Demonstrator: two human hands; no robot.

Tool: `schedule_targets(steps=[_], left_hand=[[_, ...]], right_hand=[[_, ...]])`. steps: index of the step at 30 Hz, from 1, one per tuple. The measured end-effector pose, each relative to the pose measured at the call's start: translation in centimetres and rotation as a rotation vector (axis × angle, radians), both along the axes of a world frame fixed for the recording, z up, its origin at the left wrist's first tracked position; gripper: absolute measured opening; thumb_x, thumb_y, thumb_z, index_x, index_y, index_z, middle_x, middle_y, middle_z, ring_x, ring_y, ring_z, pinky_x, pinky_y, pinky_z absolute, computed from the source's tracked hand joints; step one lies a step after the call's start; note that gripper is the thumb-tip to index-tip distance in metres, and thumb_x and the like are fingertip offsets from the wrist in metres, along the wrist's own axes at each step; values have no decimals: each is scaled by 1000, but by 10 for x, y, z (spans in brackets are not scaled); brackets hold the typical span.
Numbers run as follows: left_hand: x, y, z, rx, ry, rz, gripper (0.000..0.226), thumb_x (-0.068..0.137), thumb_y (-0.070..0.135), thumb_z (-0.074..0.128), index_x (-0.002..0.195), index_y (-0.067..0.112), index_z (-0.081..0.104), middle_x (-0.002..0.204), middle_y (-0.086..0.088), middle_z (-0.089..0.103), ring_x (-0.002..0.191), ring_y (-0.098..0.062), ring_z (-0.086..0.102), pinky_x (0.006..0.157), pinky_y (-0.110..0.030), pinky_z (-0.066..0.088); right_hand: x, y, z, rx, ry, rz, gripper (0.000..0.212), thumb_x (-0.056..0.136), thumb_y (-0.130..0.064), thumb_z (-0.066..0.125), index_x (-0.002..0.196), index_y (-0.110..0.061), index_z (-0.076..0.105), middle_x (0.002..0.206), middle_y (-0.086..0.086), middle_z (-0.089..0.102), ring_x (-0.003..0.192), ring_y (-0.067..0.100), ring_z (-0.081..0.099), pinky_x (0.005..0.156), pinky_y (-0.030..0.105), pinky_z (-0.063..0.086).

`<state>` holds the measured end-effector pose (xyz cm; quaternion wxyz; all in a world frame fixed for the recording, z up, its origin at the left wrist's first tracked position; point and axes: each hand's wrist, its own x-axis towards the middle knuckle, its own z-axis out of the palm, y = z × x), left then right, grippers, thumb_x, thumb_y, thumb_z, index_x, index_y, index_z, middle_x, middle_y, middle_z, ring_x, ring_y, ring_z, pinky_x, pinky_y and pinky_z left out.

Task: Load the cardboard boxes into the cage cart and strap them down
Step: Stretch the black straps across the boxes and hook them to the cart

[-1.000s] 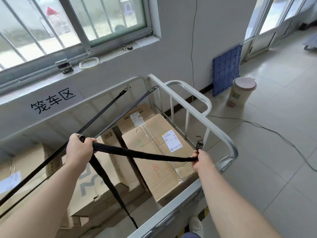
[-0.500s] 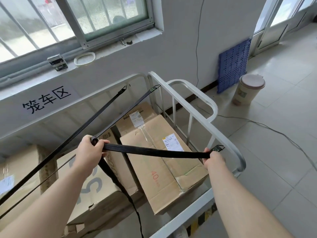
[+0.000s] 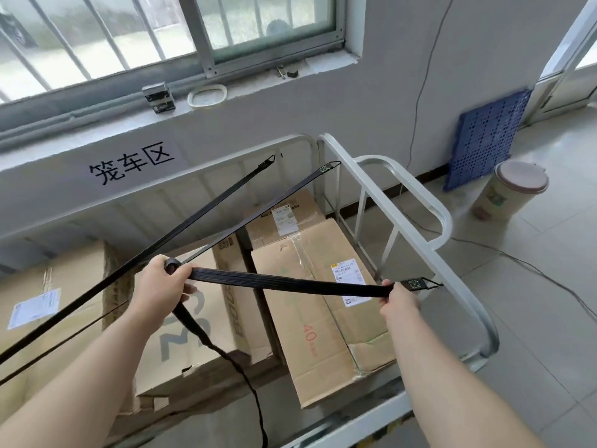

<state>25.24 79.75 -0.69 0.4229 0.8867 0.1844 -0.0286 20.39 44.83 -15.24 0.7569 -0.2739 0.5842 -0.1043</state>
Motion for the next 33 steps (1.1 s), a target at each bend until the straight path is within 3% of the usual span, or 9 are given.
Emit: schedule_targets(steps=[5,9,15,19,22,25,29,31,33], left_hand=[[-18,58,10,15,62,-147,32,86,37,70,77,8,60,63,-4,48,56,-20,48,51,-28,44],[-38,124,23,-12,172,-268,46,76,46,76,75,2,61,66,-5,48,59,-16,50,46,-18,43],[-70,243,39,-66,258,-381,51,44,66,80,53,20,62,51,2,47,52,-13,46,60,-28,43],[-88,307,39,-171,274,-420,33,73,31,81,61,14,56,54,-3,47,47,-12,44,50,-22,38],[-100,332,29,-140,234,-427,29,80,32,78,69,12,60,55,0,47,49,-12,42,49,-23,37],[-111,329,13,-71,164,-472,25,85,43,69,80,19,69,62,5,56,59,-11,49,61,-28,42],[-118,315,2,-94,147,-533,12,93,28,60,91,20,68,78,4,63,77,-12,56,73,-27,46],[-119,314,-7,-89,182,-544,11,92,28,61,90,19,67,82,1,66,81,-15,58,83,-34,48],[-121,309,-18,-67,220,-560,13,93,29,61,93,17,67,88,-2,69,83,-16,59,84,-34,49]], right_hand=[[10,77,35,93,-135,66,7,97,0,46,96,-6,50,75,10,63,56,17,63,48,28,54],[12,176,64,118,-200,216,19,102,-6,38,86,-10,47,62,9,65,63,20,61,56,33,52],[-10,306,94,151,-243,510,17,104,-17,39,102,-7,53,91,15,69,78,26,69,49,31,55],[-29,357,110,151,-246,535,18,104,-17,39,101,-6,53,98,18,68,81,27,69,55,37,57],[-45,382,118,129,-236,537,19,104,-15,39,96,-5,53,96,18,66,79,27,67,57,38,57],[-56,392,121,93,-206,540,20,104,-14,38,95,-5,53,94,18,66,79,27,67,54,39,58],[-62,389,117,63,-184,509,21,105,-13,36,91,-6,50,90,17,65,66,27,69,49,36,58],[-65,385,113,61,-180,500,22,105,-13,34,89,-7,49,88,17,64,54,26,69,67,39,59],[-67,378,110,57,-173,494,24,105,-13,33,88,-7,48,86,16,64,63,27,68,88,41,53]])
